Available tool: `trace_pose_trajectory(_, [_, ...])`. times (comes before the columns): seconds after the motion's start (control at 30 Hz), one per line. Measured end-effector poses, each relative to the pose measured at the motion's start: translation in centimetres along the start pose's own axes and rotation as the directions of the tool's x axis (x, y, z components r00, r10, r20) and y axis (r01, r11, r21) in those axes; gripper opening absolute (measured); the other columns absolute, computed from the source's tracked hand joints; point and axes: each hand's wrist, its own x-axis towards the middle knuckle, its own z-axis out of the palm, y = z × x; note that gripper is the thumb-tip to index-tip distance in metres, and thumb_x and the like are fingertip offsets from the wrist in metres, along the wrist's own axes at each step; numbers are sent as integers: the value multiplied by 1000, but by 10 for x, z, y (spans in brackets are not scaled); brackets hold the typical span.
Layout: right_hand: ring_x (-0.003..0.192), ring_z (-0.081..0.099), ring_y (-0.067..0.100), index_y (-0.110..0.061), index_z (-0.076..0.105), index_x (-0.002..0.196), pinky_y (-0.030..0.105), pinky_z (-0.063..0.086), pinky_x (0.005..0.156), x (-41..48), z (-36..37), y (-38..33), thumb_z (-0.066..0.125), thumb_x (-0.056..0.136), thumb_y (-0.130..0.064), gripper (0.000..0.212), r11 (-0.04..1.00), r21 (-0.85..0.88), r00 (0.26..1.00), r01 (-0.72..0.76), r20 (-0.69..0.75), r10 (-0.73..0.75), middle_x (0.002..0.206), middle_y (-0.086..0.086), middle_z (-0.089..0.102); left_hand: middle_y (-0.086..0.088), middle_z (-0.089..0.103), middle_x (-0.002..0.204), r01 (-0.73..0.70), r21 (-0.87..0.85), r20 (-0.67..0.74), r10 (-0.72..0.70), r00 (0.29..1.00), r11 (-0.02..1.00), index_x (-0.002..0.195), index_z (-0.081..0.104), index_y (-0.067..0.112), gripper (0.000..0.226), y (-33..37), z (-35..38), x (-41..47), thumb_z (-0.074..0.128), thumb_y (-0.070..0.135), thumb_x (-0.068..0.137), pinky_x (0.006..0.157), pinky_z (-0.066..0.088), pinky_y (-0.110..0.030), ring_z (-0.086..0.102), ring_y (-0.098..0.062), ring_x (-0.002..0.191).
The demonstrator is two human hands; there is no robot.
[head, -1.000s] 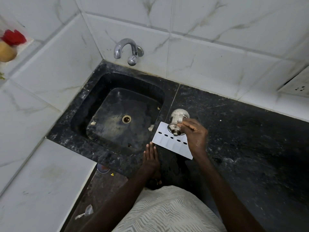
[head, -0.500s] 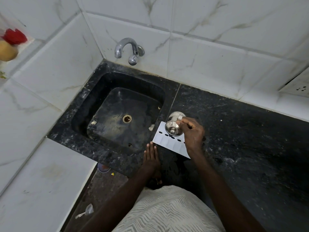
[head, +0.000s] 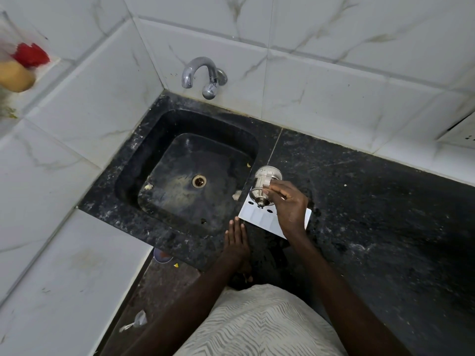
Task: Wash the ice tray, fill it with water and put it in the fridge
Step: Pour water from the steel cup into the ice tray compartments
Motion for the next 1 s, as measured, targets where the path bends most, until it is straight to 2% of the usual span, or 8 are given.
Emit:
trace_pose_trajectory(0.33, [102,74,17,-7,83,96,37,59,93,4,1,-1,85,80,0,18,1000,12,1000,14,-2,-14,101,1,78,-36,-26,162,10,0,12,-10,1000,1000,156,-17,-14,118,0,-1,0,67,38,91,127,-5,-58,-21,-53,153])
trace_pose_trajectory(0.47, [98,74,13,-9,83,97,28,59,87,9,5,-1,83,82,-5,15,995,72,997,-63,-43,66,100,-5,78,-36,-25,163,7,3,2,-7,1000,1000,156,-16,-13,117,0,-1,0,65,41,92,127,-4,-58,-20,-54,153])
trace_pose_trajectory(0.63, [91,74,10,-23,81,87,26,58,83,12,16,-2,83,82,-6,18,978,126,982,-166,-73,176,96,-8,77,-32,-35,156,0,-5,8,0,1000,1000,155,-19,-13,125,0,0,1,71,43,88,128,-4,-59,-23,-53,152])
trace_pose_trajectory(0.73, [94,75,11,-10,83,95,21,57,83,10,21,-4,84,81,-7,14,985,99,988,-140,-44,145,99,-3,78,-35,-28,162,6,-1,2,-6,1000,1000,156,-17,-13,126,0,0,1,71,47,88,128,-4,-58,-22,-53,153])
trace_pose_trajectory(0.9, [102,74,16,-4,82,98,33,58,95,7,28,-11,86,79,-2,19,997,37,997,-72,-7,72,101,3,79,-35,-28,161,2,18,21,-2,1000,1000,156,-17,-13,134,0,0,1,76,51,84,128,-3,-59,-24,-52,152])
trace_pose_trajectory(1.0, [102,74,15,-2,83,97,35,58,97,7,29,-12,86,78,0,19,999,19,999,-35,20,35,102,6,79,-35,-26,162,5,10,-6,-5,1000,1000,156,-16,-13,124,0,1,1,69,47,90,127,-4,-58,-22,-52,153])
